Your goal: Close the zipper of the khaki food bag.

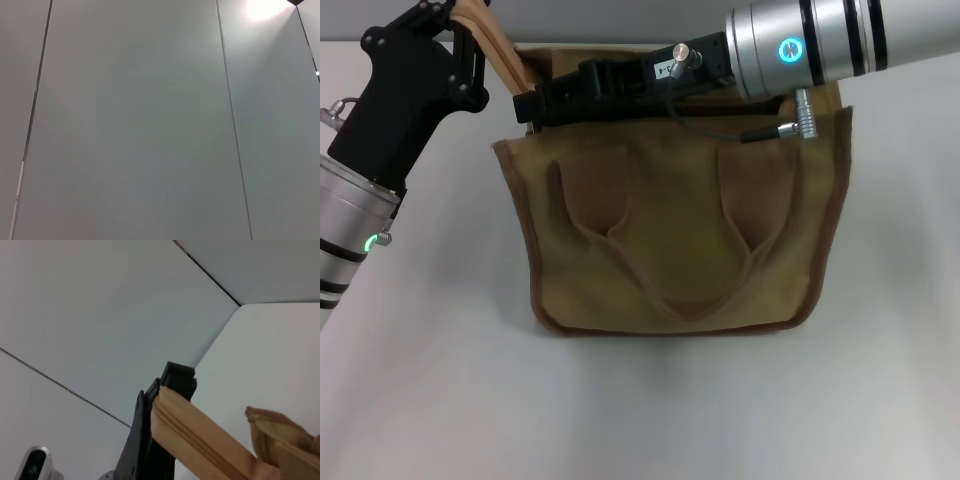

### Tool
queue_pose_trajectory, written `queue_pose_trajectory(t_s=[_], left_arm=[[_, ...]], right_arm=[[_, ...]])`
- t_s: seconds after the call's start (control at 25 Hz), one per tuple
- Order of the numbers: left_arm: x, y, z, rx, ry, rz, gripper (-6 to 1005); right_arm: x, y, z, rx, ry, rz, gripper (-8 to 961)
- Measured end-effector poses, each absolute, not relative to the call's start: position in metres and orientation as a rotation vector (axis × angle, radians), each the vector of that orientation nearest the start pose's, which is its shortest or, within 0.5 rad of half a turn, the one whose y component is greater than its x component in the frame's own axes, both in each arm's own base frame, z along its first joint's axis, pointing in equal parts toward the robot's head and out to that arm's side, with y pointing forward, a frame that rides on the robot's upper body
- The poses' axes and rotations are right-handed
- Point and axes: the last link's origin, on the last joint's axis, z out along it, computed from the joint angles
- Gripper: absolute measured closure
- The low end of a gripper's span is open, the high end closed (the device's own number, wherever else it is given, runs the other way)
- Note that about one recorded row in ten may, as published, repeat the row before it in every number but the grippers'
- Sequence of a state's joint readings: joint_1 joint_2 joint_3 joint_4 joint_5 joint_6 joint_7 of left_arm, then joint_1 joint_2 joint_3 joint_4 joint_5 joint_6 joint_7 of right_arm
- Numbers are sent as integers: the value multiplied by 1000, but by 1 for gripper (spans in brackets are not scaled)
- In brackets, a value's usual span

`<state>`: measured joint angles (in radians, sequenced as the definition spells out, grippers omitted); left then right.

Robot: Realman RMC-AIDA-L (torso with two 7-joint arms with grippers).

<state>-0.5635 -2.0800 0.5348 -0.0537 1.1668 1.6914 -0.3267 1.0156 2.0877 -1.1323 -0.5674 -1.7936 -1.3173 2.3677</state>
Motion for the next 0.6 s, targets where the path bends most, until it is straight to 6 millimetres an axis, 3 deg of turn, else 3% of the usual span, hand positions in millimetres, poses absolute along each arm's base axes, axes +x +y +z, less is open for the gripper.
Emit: queue_pose_trajectory(t_s=[0.6], left_arm=[[-251, 319, -3, -1764, -171, -1194, 930]], right_arm=[[68, 398, -59, -2902, 1373, 656, 525]])
